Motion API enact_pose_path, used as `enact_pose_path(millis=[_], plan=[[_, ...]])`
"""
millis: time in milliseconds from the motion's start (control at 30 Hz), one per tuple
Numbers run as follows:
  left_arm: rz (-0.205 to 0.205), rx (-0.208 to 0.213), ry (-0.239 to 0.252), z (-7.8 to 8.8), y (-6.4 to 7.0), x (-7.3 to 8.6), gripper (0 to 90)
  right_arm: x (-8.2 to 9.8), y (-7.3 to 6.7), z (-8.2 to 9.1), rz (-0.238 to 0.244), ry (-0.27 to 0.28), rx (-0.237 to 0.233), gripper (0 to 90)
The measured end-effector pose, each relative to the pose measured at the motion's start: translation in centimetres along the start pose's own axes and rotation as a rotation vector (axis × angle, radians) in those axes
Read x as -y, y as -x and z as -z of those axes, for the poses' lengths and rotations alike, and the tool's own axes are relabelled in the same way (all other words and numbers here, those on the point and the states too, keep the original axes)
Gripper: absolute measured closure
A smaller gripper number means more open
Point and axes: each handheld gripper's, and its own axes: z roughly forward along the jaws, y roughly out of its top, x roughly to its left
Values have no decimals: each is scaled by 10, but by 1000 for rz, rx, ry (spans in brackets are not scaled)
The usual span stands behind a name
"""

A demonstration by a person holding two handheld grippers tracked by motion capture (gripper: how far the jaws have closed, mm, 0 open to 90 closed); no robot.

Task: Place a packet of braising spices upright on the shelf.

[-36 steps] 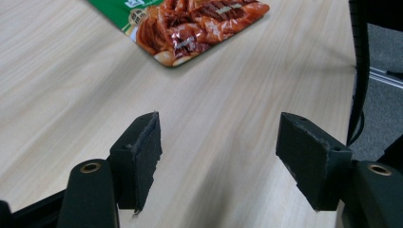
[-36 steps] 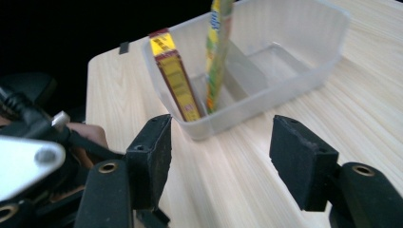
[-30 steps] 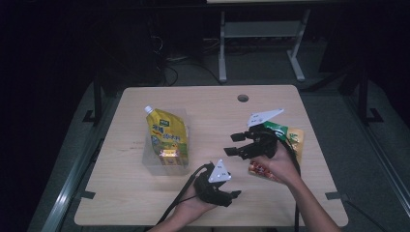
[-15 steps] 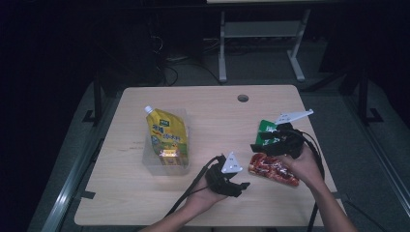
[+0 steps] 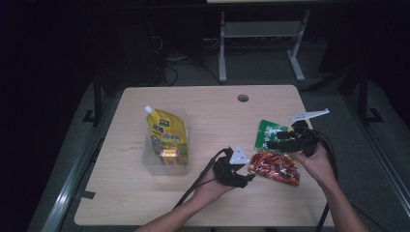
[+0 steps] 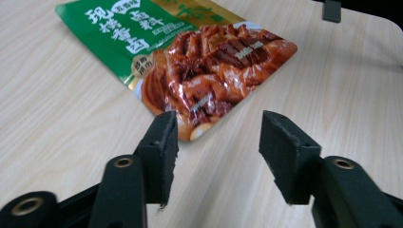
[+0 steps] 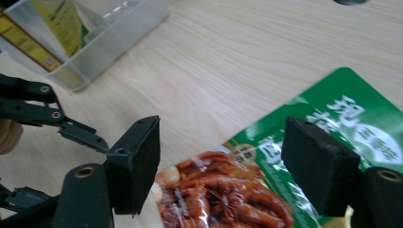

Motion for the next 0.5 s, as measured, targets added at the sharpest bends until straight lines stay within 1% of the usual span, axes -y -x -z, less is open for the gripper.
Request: enact_pose_path(millis=[33, 133, 167, 233, 267, 333, 367, 433, 500], plan=[[-10, 0, -10, -1, -1, -2, 495, 0, 2, 1, -11, -4, 9, 284], [-5, -1, -9, -8, -2, -6, 533, 1, 9, 4, -34, -9, 32, 283], [-10, -1, -11, -10, -3, -8, 553, 1, 11, 5, -42, -14, 39, 283], [-1, 3, -12, -16, -2, -9, 580, 2, 16, 5, -52, -21, 58, 284], [-7, 4, -19, -19, -3, -10, 594, 3, 18, 5, -58, -24, 64, 284], [-1, 11, -30, -25, -4, -12, 626, 6, 25, 5, -68, -27, 81, 287], [0, 13, -30, -28, -4, -12, 654, 7, 28, 5, -83, -31, 89, 288], [1, 16, -40, -33, -5, -14, 714, 9, 34, 5, -100, -39, 107, 291], [2, 11, -43, -39, -6, -15, 768, 12, 40, 4, -116, -50, 125, 298]])
